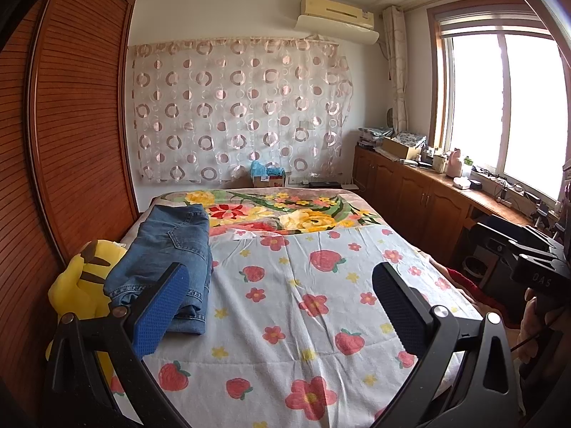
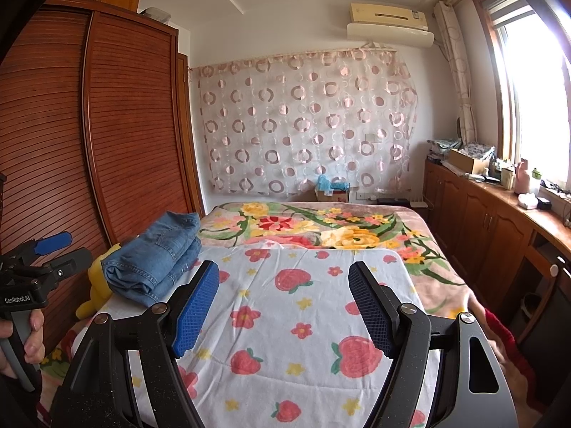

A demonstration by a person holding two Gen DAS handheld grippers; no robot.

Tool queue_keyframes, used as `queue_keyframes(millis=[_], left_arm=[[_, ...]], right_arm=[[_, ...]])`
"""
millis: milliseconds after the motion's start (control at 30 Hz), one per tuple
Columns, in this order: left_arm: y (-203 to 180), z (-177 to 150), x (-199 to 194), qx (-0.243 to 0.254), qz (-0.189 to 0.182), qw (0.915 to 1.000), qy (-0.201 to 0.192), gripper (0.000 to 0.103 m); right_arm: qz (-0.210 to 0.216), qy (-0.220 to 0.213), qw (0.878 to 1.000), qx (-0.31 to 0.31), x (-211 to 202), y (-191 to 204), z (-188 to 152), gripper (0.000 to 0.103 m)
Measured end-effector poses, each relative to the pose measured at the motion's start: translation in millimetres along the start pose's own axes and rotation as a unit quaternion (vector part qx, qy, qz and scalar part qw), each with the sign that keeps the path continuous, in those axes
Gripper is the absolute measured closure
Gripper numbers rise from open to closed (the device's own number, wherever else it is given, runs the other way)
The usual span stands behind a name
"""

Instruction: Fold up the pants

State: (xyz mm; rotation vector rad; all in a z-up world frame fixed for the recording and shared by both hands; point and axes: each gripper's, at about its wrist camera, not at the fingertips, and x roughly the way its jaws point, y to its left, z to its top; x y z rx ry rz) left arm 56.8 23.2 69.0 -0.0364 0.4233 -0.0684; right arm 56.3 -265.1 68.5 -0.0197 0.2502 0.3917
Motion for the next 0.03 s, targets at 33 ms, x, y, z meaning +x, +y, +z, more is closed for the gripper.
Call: queue_keyframes(millis=[33], left_arm=[[0.4,-0.5,0.3,0.0,0.0,1.0,0.0,0.0]], right_arm=[[0.0,0.0,1.0,0.0,0.4,-0.4,0.1,0.026]])
